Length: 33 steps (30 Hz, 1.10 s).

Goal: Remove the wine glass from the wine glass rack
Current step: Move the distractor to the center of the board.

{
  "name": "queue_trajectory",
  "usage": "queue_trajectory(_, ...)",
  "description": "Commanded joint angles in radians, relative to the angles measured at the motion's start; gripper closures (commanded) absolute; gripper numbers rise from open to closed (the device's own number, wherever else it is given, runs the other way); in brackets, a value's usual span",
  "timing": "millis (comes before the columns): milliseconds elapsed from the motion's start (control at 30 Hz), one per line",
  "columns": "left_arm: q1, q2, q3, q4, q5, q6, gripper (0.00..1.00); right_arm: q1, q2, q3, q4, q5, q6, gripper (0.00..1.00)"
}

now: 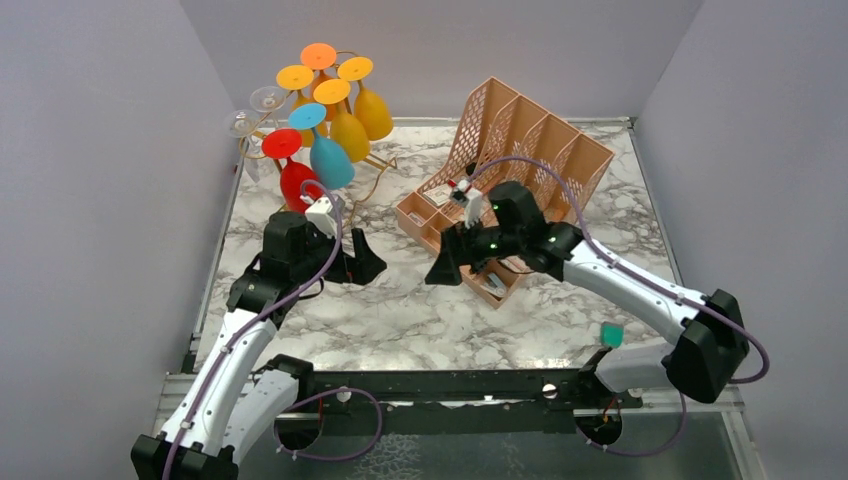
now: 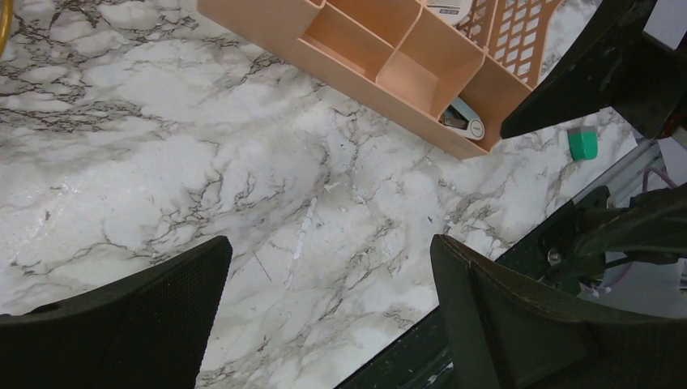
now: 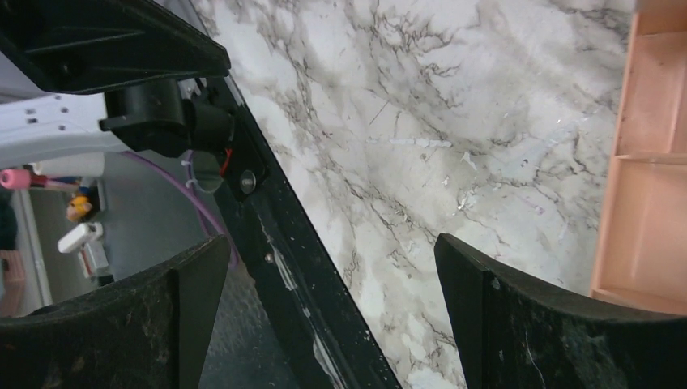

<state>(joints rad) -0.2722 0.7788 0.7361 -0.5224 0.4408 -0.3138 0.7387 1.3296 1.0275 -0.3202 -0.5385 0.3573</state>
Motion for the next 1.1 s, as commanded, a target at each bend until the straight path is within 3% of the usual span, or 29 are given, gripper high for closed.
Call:
queue_trajectory(0,-0.016,-0.062,-0.065,0.102,-0.049,-0.033,0.01,0.081,0.063,0.08,-0.073,0.219,-0.011,0.0)
queue_trajectory(267,-0.018,-0.162,-0.087,0.122,-0.181,-0.045,0.01,0.117,0.233,0.208,-0.077,0.53,0.09,0.0)
queue_trajectory(500,-0.017,-0.176,-0.089,0.122,-0.215,-0.051,0.01,0.118,0.387,0.321,-0.189,0.678,0.058,0.0)
queue_trajectory(733,-0.016,-0.162,-0.09,0.123,-0.213,-0.051,0.01,0.112,0.502,0.353,-0.187,0.866,-0.027,0.01)
queue_trajectory(1067,-0.016,-0.148,-0.09,0.123,-0.202,-0.05,0.01,-0.043,0.55,0.36,-0.129,0.897,-0.097,0.0)
